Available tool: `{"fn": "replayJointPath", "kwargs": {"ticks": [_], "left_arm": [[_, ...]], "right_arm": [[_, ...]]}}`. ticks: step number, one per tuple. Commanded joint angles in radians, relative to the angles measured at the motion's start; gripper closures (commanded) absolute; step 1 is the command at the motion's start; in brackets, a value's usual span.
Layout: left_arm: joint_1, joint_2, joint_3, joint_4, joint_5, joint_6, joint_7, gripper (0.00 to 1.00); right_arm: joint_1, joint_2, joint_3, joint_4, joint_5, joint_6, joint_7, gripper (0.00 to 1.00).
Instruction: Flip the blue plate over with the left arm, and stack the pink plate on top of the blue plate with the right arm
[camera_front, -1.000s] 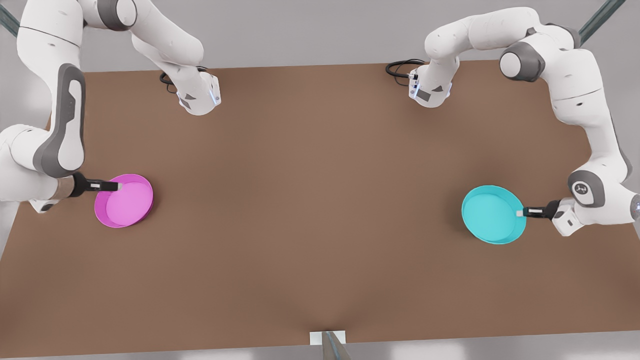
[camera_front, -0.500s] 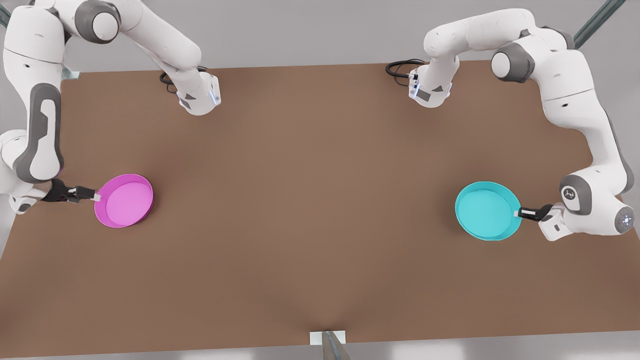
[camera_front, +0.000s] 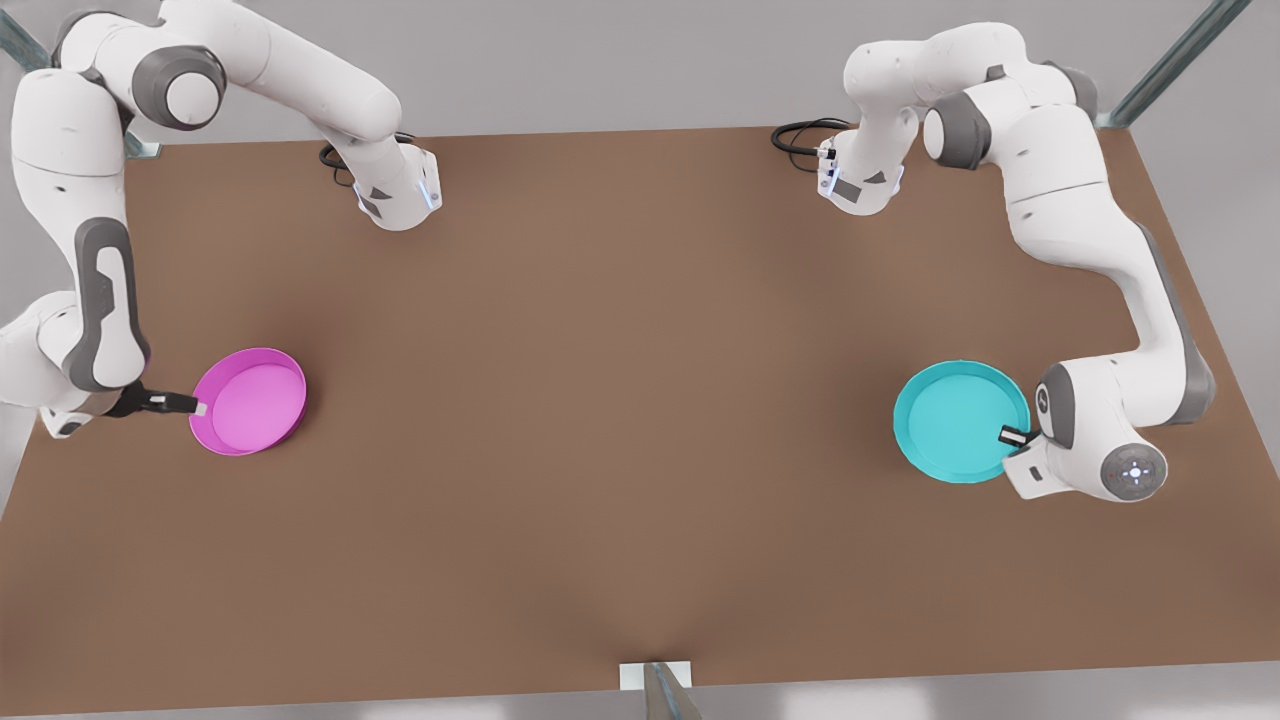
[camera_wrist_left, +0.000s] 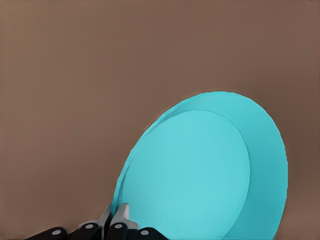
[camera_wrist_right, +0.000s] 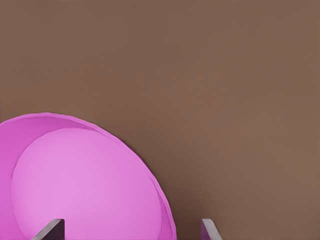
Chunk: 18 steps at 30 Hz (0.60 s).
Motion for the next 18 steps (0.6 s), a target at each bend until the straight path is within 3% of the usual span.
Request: {"fn": "replayJointPath", "kwargs": {"ticks": [1,11,18], "left_arm": [[-0.004,0.000,0.004,0.000,-0.046,-0.002,-0.001,0.79],[-0.110,0.000,0.010,0.002,0.079,-0.041,-0.099,0.79],[-0.271,0.000,0.111,0.003,0.158,-0.082,-0.174,0.79]], "right_arm": [[-0.003,0.008,0.000,0.000,0.000,0.000,-0.002,0.00],[-0.017,0.070,0.002,0.020,0.009,0.000,-0.062,0.00],[-0.014,0.079,0.002,0.018,0.011,0.000,-0.063,0.25]]}}
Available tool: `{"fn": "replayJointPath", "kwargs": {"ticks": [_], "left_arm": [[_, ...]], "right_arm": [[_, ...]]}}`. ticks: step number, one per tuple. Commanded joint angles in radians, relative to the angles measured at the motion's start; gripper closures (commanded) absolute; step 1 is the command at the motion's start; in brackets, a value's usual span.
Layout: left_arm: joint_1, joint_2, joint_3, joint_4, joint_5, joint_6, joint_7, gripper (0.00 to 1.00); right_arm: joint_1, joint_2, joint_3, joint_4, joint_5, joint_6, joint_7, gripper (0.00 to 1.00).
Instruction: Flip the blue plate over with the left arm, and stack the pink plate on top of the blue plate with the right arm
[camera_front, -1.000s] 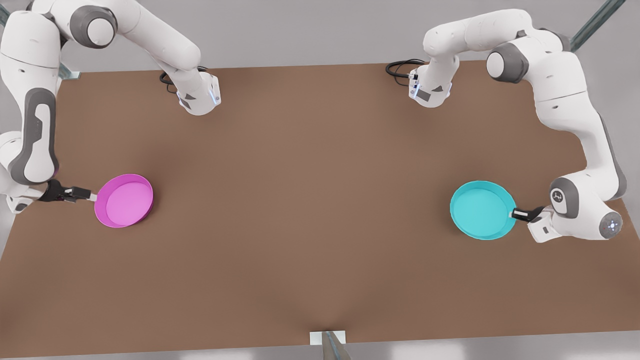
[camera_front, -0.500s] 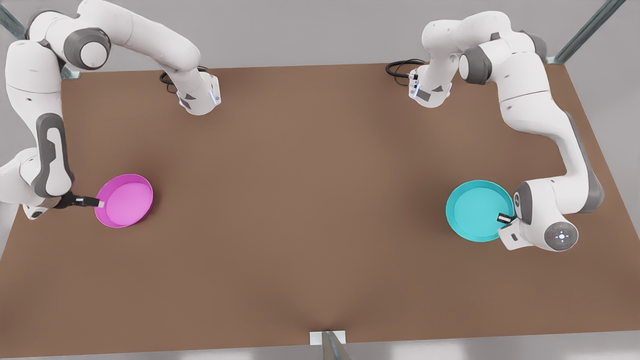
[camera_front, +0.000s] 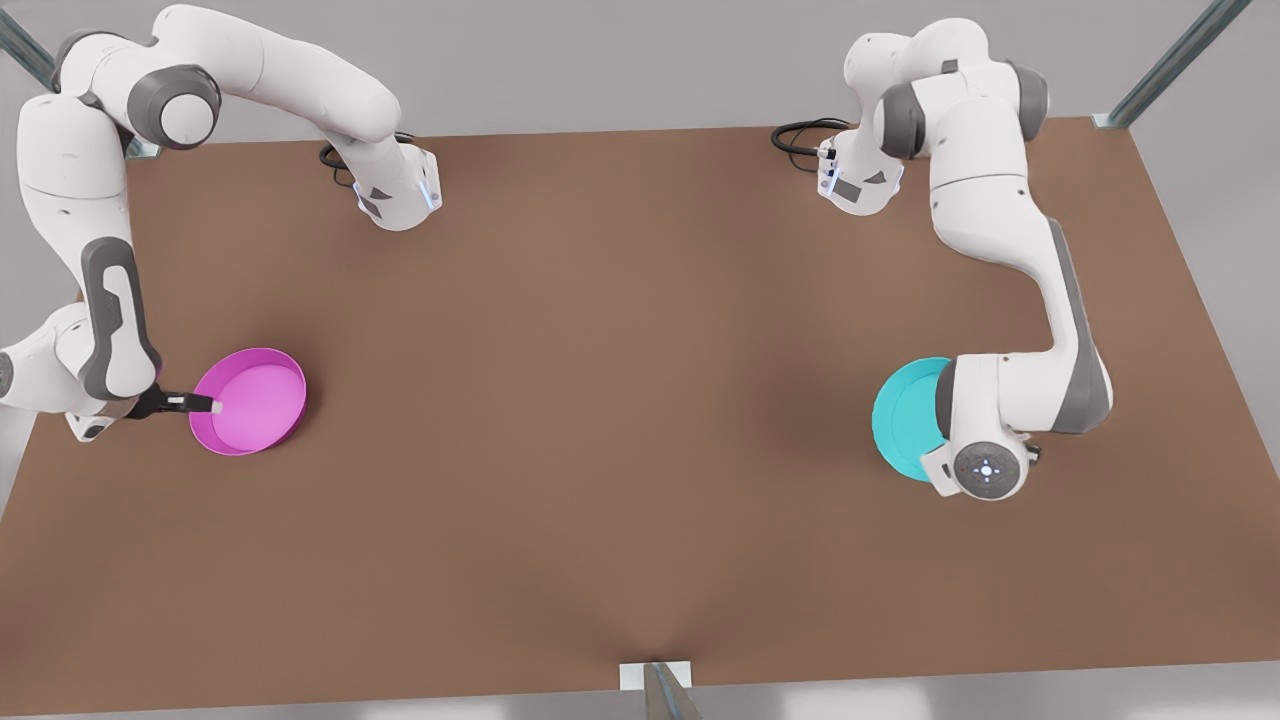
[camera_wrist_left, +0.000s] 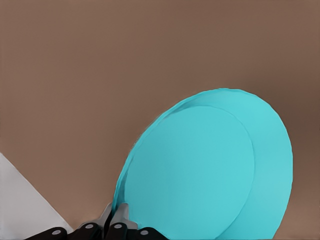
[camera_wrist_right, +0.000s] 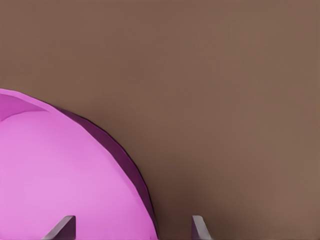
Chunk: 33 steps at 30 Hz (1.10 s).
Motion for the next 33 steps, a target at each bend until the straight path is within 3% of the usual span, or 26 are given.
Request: {"fn": "replayJointPath", "kwargs": {"ticks": [1,19,22,25,31,33], "left_arm": [[-0.009,0.000,0.002,0.001,-0.008,-0.009,-0.010,0.79],[-0.259,0.008,-0.001,-0.010,0.239,-0.135,-0.527,0.79],[-0.303,0.011,-0.001,-0.033,0.247,-0.135,-0.600,0.79],[-0.358,0.017,-0.001,-0.044,0.274,-0.145,-0.691,0.79],[-0.440,0.017,-0.001,-0.070,0.354,-0.162,-0.843,0.79],[-0.447,0.017,-0.001,-0.079,0.395,-0.171,-0.894,0.79]], "right_arm": [[-0.001,0.000,0.001,0.000,0.000,-0.001,0.000,0.26],[-0.032,0.021,0.001,0.000,0.077,-0.016,-0.109,0.28],[-0.031,0.021,0.001,0.002,0.077,-0.016,-0.107,0.39],[-0.031,0.020,0.001,0.000,0.077,-0.027,-0.106,0.56],[-0.032,0.020,0.001,0.002,0.075,-0.035,-0.103,0.58],[-0.032,0.020,0.001,0.002,0.075,-0.035,-0.103,0.63]]}}
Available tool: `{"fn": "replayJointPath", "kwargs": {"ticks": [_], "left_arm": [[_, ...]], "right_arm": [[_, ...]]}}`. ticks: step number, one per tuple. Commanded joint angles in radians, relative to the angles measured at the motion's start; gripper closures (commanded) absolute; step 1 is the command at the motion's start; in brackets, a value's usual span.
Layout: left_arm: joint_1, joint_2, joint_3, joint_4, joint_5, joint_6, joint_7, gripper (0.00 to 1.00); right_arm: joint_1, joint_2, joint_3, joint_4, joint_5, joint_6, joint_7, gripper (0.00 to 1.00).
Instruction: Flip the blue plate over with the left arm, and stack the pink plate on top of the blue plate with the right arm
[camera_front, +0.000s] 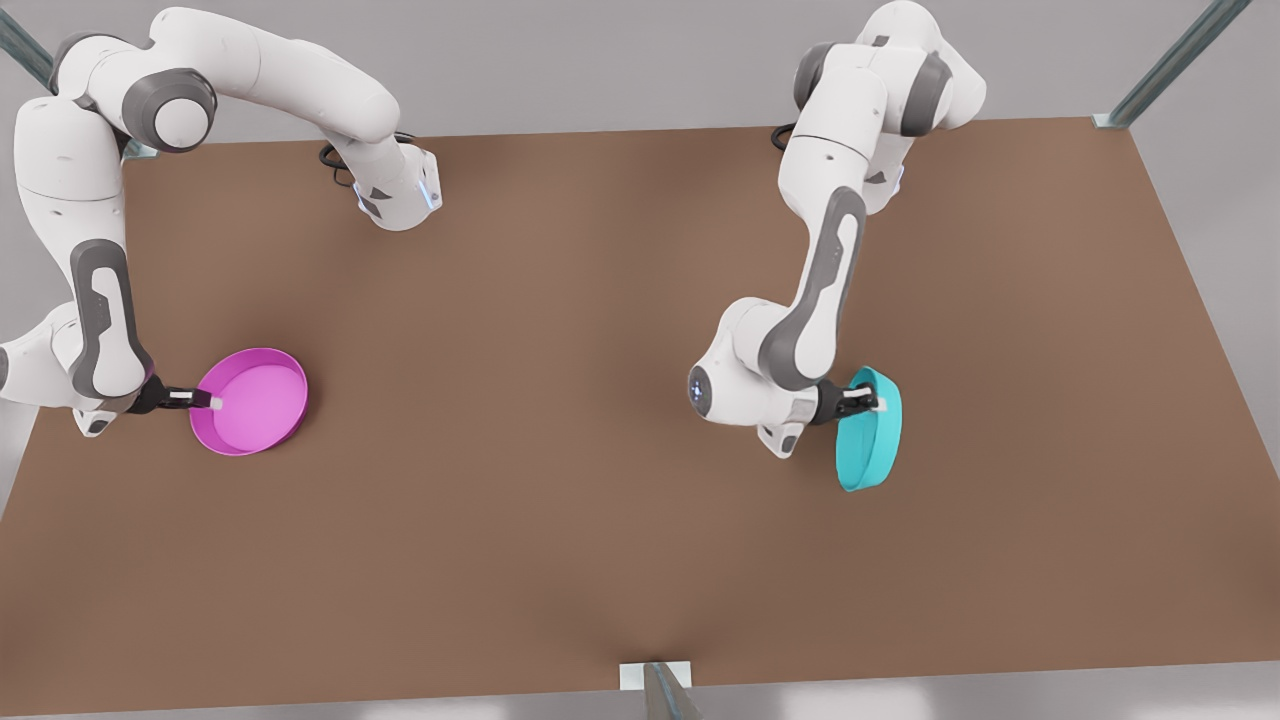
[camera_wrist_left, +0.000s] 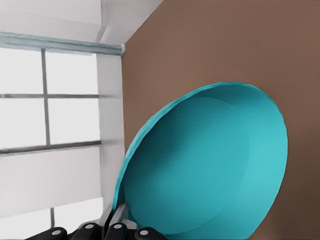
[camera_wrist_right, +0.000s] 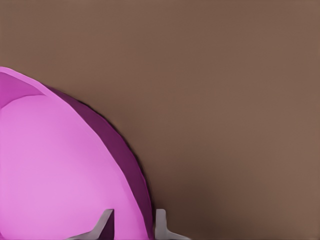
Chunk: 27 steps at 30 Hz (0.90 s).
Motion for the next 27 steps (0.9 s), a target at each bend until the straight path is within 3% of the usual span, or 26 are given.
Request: {"fn": "replayJointPath", "kwargs": {"ticks": [1,6,8,23,27], "left_arm": [[-0.001,0.003,0.000,-0.001,0.030,-0.002,-0.007,0.79],[-0.073,0.035,0.000,-0.005,0.096,-0.047,-0.143,0.79],[-0.096,0.047,0.000,-0.022,0.111,-0.048,-0.197,0.79],[-0.193,0.128,0.000,-0.080,0.235,-0.093,-0.480,0.79],[-0.228,0.144,0.000,-0.080,0.263,-0.111,-0.513,0.79]], "right_arm": [[0.000,0.000,0.000,0.000,-0.001,0.000,0.001,0.67],[0.002,0.000,0.000,0.000,-0.002,-0.005,-0.001,0.72],[0.002,-0.002,0.000,0.000,-0.002,-0.021,-0.004,0.79],[0.011,-0.017,0.000,0.003,-0.004,-0.084,-0.005,0.79],[0.017,-0.034,0.025,0.072,-0.001,-0.247,0.027,0.79]]}}
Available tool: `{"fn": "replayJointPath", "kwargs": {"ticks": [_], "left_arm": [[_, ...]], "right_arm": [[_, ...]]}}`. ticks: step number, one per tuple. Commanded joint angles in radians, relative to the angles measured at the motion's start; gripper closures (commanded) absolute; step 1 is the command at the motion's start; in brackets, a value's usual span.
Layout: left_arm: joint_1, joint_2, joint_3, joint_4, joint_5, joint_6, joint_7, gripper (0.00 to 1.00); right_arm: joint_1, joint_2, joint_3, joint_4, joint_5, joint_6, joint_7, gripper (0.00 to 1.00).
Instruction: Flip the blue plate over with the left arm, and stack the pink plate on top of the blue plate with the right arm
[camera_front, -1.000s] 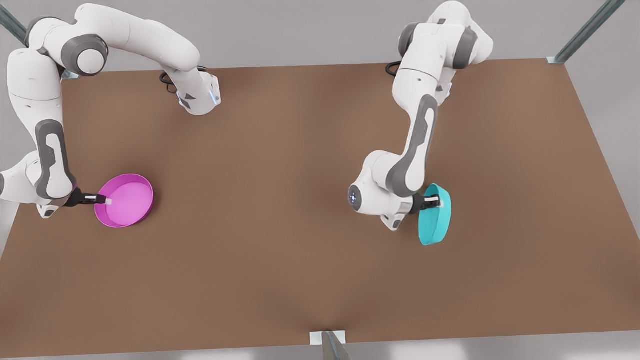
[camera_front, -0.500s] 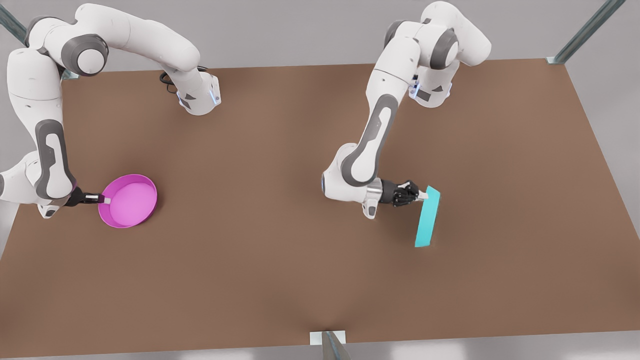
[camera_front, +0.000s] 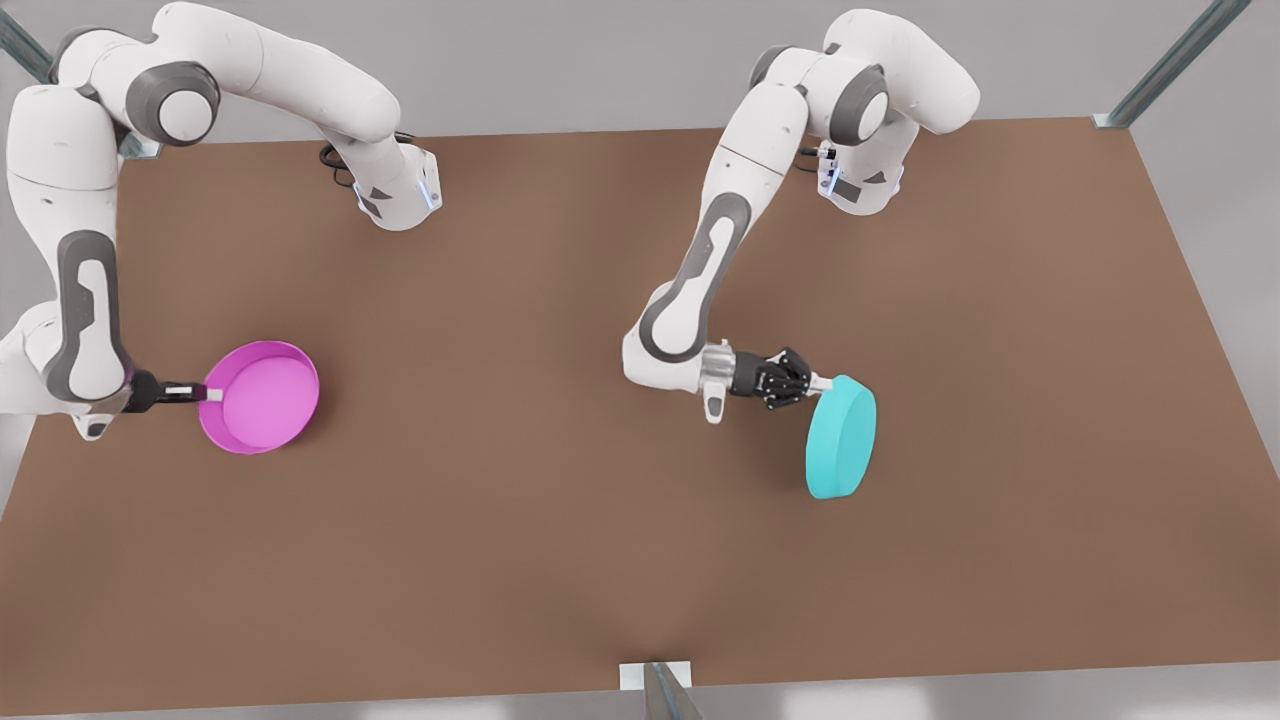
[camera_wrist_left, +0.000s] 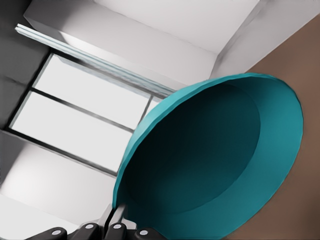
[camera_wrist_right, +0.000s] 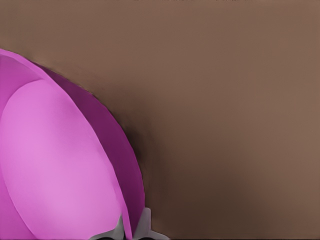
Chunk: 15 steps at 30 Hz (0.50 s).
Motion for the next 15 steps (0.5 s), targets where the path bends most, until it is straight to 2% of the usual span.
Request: {"fn": "replayJointPath", "kwargs": {"ticks": [1,10,13,15], "left_arm": [[-0.003,0.002,0.000,0.000,0.008,0.001,-0.001,0.79],[-0.092,0.034,-0.004,0.000,0.017,-0.066,-0.065,0.79],[-0.128,0.056,-0.004,0.001,-0.003,-0.106,-0.086,0.79],[-0.150,0.067,-0.004,0.001,-0.015,-0.126,-0.086,0.79]], "right_arm": [[0.001,-0.002,0.001,0.000,-0.004,-0.016,0.005,0.79],[-0.006,-0.008,0.073,-0.009,0.036,-0.088,0.040,0.79],[-0.017,-0.006,0.133,-0.011,0.037,-0.099,0.042,0.79],[0.000,-0.008,0.141,-0.011,0.070,-0.109,0.047,0.79]]}}
